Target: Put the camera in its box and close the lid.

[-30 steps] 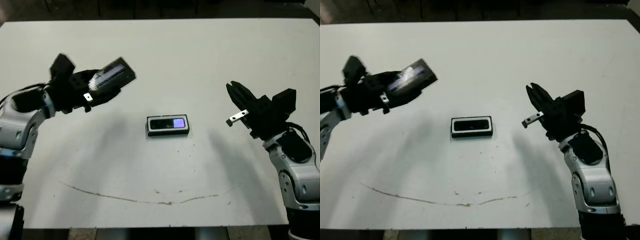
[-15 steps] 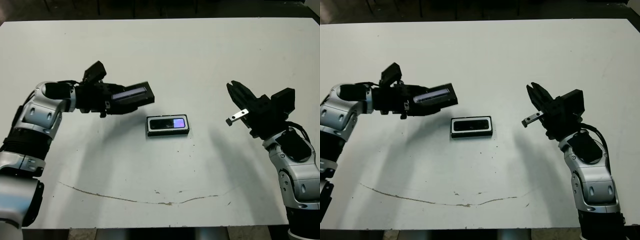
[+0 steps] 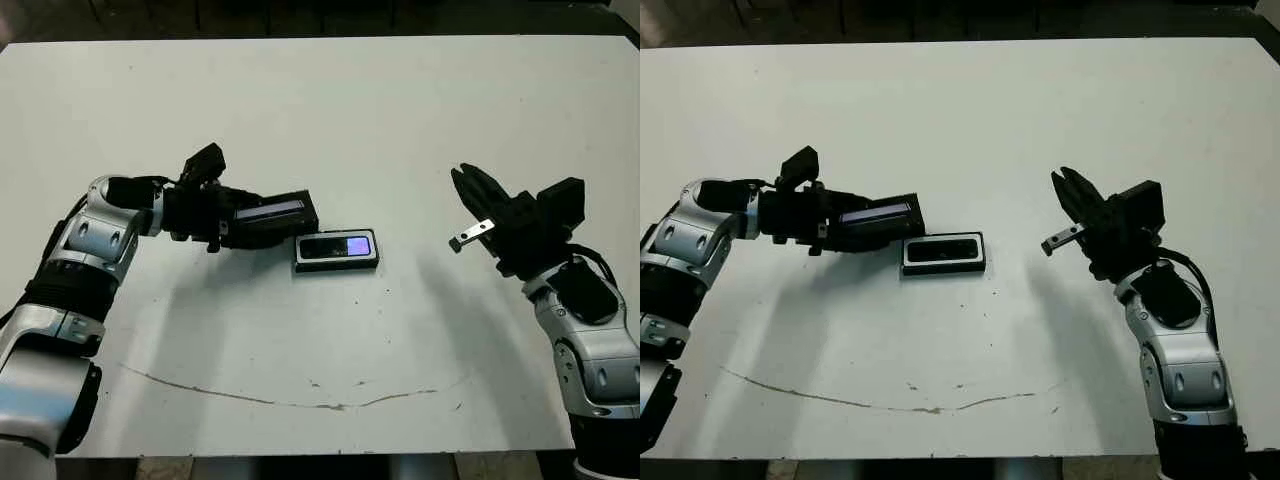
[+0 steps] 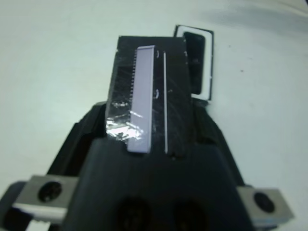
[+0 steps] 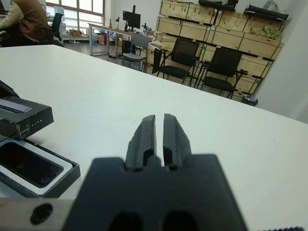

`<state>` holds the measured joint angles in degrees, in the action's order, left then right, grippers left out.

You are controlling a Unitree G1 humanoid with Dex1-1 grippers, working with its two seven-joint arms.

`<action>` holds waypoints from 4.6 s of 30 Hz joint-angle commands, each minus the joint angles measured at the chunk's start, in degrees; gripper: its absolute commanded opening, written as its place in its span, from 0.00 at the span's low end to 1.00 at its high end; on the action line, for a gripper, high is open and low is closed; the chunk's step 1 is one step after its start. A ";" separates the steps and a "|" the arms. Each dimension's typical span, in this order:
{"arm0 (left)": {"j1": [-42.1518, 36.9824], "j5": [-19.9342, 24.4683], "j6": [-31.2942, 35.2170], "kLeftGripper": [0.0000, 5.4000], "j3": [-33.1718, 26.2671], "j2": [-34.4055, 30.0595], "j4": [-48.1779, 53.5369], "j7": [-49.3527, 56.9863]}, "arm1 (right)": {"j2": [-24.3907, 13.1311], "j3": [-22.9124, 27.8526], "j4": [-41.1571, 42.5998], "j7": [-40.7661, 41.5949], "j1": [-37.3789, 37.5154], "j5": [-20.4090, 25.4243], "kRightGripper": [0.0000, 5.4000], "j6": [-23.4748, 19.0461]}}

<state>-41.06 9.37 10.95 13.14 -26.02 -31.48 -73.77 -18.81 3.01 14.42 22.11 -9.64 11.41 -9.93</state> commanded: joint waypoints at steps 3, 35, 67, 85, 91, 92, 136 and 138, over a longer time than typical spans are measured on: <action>-0.26 -0.47 0.63 0.52 0.75 0.80 -2.88 -2.72 | 0.20 -0.21 -0.72 0.02 0.57 -0.32 0.00 0.24; 1.34 -2.08 1.10 0.52 5.96 5.45 -5.09 -8.77 | 0.60 -0.04 -0.76 0.04 1.11 -0.74 0.00 0.55; -3.62 -12.42 -7.52 0.52 14.05 18.41 -14.79 2.97 | 0.35 0.81 0.81 0.51 1.96 0.22 0.00 -0.34; -6.49 -17.61 4.31 0.52 21.10 18.91 -4.72 2.28 | 0.52 0.33 0.71 0.43 1.92 -0.20 0.00 -0.29; -7.82 -18.93 6.13 0.52 23.36 18.36 -5.24 1.09 | 0.51 -0.02 1.26 -0.11 1.72 -0.54 0.00 -1.43; -7.94 -18.95 5.66 0.52 23.37 18.37 -5.97 0.94 | 0.43 -0.05 1.17 -0.04 1.67 -0.65 0.00 -1.29; 10.32 -11.78 -22.41 1.00 9.43 -5.81 -9.10 5.76 | 0.61 1.07 -0.15 1.61 2.03 0.93 0.00 0.52; 13.14 -10.10 -22.38 1.00 8.14 -7.72 -7.32 4.50 | 0.83 1.30 -1.10 2.29 1.87 1.72 0.00 1.33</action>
<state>-36.46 3.46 -13.25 19.08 -30.30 -37.18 -67.23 -17.94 3.79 14.85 23.59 -8.61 12.26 -9.16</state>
